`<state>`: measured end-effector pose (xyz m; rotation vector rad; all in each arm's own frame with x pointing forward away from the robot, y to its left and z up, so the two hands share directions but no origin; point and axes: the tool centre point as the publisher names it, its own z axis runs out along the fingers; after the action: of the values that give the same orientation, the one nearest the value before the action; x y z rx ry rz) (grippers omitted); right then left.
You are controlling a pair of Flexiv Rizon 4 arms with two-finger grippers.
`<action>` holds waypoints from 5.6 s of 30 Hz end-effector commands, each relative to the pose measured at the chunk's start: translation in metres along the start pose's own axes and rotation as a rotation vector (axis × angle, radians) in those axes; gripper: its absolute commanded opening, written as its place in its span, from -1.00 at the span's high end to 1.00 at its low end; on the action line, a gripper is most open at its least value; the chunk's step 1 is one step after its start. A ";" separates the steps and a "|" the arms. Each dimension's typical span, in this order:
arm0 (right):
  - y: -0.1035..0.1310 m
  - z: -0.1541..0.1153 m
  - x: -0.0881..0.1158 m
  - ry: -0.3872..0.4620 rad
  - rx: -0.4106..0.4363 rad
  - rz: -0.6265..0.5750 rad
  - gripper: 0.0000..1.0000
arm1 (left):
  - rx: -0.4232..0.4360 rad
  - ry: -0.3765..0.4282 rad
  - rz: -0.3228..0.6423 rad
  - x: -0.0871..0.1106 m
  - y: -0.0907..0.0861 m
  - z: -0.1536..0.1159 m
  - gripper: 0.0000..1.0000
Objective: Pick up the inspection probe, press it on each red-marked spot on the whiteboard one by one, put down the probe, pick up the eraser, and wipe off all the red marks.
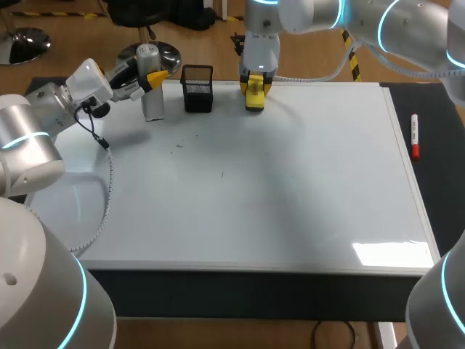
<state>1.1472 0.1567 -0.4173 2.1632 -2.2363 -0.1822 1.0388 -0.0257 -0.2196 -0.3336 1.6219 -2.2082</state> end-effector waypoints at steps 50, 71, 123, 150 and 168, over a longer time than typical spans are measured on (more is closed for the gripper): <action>0.040 -0.178 0.153 -0.337 0.100 0.679 -1.00 | -0.002 0.000 0.000 0.000 -0.002 0.000 1.00; 0.055 -0.205 0.207 -0.498 0.073 0.779 -1.00 | -0.002 0.000 0.000 0.000 -0.002 0.000 1.00; 0.055 -0.205 0.207 -0.498 0.073 0.779 -1.00 | 0.183 0.300 0.055 -0.039 -0.060 0.085 1.00; 0.055 -0.205 0.207 -0.498 0.073 0.779 -1.00 | 0.214 0.460 -0.081 -0.019 -0.024 0.131 1.00; 0.055 -0.205 0.207 -0.498 0.073 0.779 -1.00 | 0.163 0.452 -0.107 -0.018 0.009 0.131 1.00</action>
<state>1.1047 -0.0609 -0.2224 1.1839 -3.1955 -0.6713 1.1070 -0.1335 -0.1848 0.1348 1.6544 -2.6068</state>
